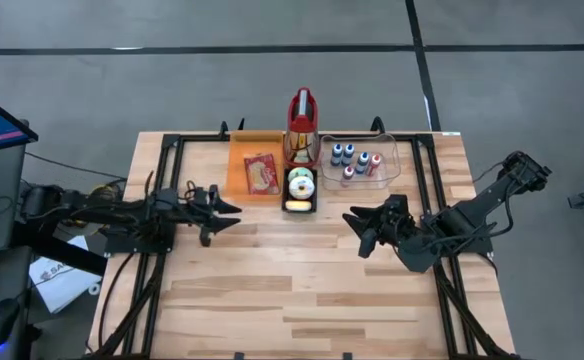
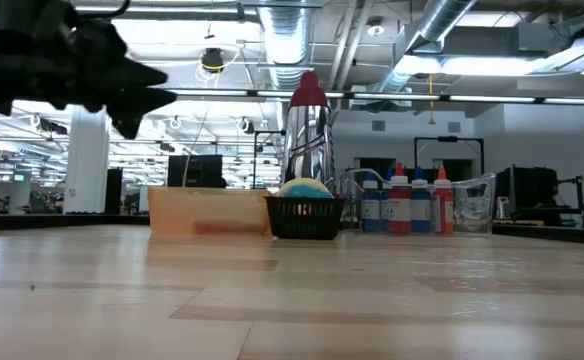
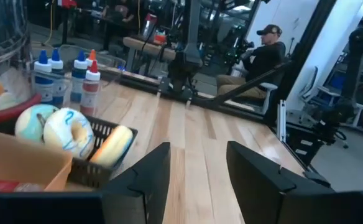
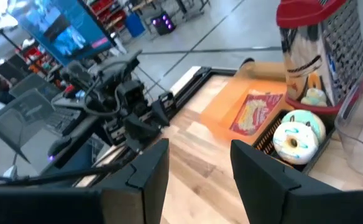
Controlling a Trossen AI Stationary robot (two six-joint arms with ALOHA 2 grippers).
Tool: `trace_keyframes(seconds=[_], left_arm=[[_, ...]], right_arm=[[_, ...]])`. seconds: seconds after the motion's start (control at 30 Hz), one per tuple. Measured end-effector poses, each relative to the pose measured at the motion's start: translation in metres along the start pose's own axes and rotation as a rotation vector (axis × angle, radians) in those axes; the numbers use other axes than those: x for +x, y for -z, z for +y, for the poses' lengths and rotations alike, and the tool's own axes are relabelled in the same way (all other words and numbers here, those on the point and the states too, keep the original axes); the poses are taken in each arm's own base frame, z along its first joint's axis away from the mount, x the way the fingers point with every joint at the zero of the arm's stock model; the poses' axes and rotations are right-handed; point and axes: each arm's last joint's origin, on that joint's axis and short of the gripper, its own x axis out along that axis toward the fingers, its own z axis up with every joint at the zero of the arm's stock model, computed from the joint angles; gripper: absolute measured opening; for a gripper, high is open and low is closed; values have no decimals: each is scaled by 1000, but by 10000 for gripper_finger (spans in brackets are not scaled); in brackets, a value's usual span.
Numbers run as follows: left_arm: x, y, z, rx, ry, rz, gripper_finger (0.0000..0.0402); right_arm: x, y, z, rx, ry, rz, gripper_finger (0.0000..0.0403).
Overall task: Pick & Place Food Item
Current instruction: Return to Home Position
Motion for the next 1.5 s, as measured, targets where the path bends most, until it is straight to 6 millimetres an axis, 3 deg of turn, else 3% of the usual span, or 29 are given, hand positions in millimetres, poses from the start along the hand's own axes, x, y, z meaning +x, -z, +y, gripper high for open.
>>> trace_keyframes(seconds=[0.67,0.97,1.13,1.27,1.5], left_arm=[[-43,8,-3,58,27,41,154],[-46,4,-2,118,-46,-18,154],[-44,3,-2,118,-44,-33,154],[-42,4,-2,118,-49,-13,154],[-40,7,-1,118,-61,22,154]], right_arm=[[-3,0,0,58,21,-59,164],[-1,2,-4,14,24,10,164],[20,-4,-12,-86,16,165,164],[48,-15,-23,-239,-16,251,164],[90,-45,-61,-402,-370,287,164]])
